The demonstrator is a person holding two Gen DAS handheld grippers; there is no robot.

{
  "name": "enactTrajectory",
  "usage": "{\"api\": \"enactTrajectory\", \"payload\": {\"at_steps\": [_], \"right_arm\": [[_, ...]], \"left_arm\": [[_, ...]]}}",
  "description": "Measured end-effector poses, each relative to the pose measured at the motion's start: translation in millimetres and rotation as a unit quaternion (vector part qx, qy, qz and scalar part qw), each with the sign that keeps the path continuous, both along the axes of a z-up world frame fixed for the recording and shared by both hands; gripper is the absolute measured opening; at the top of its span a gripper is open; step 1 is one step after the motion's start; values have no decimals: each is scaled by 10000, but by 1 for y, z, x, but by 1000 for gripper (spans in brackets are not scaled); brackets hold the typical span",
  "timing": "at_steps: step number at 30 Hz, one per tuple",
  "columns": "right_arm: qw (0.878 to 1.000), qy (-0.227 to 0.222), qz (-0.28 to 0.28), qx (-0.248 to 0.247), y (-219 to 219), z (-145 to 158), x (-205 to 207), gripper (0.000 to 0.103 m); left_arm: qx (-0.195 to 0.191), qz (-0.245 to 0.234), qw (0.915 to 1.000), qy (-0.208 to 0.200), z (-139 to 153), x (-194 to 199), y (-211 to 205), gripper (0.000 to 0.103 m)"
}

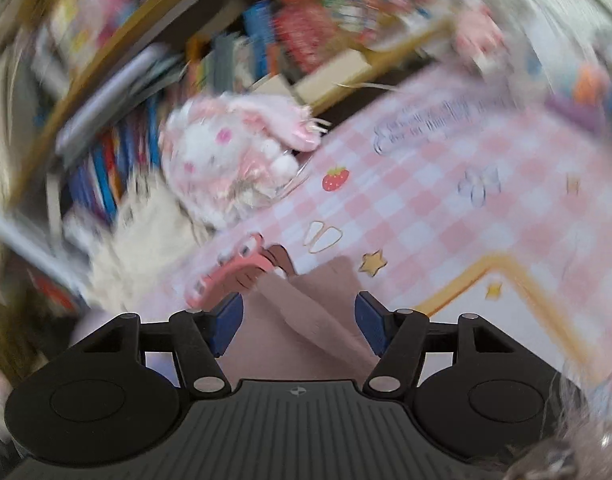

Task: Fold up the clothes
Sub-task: 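Lay the hem down over the collar with both tools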

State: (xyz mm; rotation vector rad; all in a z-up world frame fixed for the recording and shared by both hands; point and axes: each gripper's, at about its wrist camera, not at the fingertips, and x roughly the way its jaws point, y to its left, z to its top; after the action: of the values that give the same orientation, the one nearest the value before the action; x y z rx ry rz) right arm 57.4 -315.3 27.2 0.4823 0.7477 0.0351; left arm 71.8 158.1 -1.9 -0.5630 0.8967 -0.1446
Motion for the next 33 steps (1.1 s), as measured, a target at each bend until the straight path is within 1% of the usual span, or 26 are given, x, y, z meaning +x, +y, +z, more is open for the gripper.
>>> {"api": "enactTrajectory", "payload": {"at_steps": [2, 3, 4, 5, 6, 8, 9, 10, 11, 12, 13, 15, 17, 18, 20, 23, 25, 26, 29, 31, 33], "right_arm": [[9958, -57, 460, -785, 17, 0, 2, 57], [9907, -108, 692, -1167, 27, -2, 4, 56], [9856, -167, 860, -1446, 34, -5, 7, 55], [9803, -225, 1003, -1686, 41, -7, 10, 54], [9758, -272, 1119, -1857, 48, -11, 14, 53], [9725, -289, 1294, -1915, 55, -17, 25, 51], [9713, -270, 1339, -1948, 58, -21, 32, 49], [9700, -246, 1366, -1996, 61, -25, 37, 43], [9697, -174, 1384, -2005, 62, -28, 43, 23], [9698, -83, 1397, -1999, 62, -31, 49, 8], [9724, -36, 1319, -1925, 60, -31, 51, 5], [9829, -263, 854, -1612, 45, -21, 44, 4], [9900, -439, 381, -1281, 28, -11, 36, 4], [9908, -363, 319, -1262, 25, -15, 38, 4], [9905, -85, 328, -1334, 23, -28, 47, 4], [9857, 260, 498, -1587, 29, -55, 61, 4], [9874, 243, 459, -1497, 27, -59, 62, 5], [9885, 243, 438, -1424, 26, -59, 62, 5], [9899, 236, 493, -1310, 21, -58, 61, 6], [9906, 234, 505, -1250, 19, -56, 59, 6], [9911, 257, 477, -1215, 19, -56, 60, 6]], "left_arm": [[614, -317, 9973, -258, 4, -3, -12, 65], [999, -464, 9928, -473, 5, -6, -21, 65], [1363, -625, 9861, -720, 6, -7, -31, 65], [1620, -771, 9798, -882, 5, -6, -41, 65], [1788, -903, 9751, -948, 4, -3, -48, 65], [1920, -1100, 9704, -971, -1, 7, -59, 59], [1978, -1171, 9682, -989, -2, 12, -64, 53], [2073, -1200, 9656, -1012, -4, 16, -68, 47], [2154, -1212, 9640, -983, -6, 20, -71, 22], [2188, -1201, 9641, -904, -6, 24, -71, 4], [2107, -1153, 9665, -899, -4, 25, -69, 4], [1608, -982, 9750, -1180, 8, 17, -57, 4], [1472, -843, 9777, -1241, 10, 14, -49, 4], [1490, -840, 9785, -1150, 5, 18, -48, 4], [1500, -873, 9818, -774, -15, 33, -48, 4], [1492, -813, 9839, -553, -34, 42, -47, 5], [1539, -843, 9826, -601, -34, 40, -48, 6], [1533, -867, 9825, -613, -33, 39, -46, 9], [1342, -821, 9854, -654, -29, 37, -39, 10], [1295, -707, 9854, -853, -22, 32, -34, 11], [1325, -748, 9837, -955, -20, 32, -35, 11]]}}
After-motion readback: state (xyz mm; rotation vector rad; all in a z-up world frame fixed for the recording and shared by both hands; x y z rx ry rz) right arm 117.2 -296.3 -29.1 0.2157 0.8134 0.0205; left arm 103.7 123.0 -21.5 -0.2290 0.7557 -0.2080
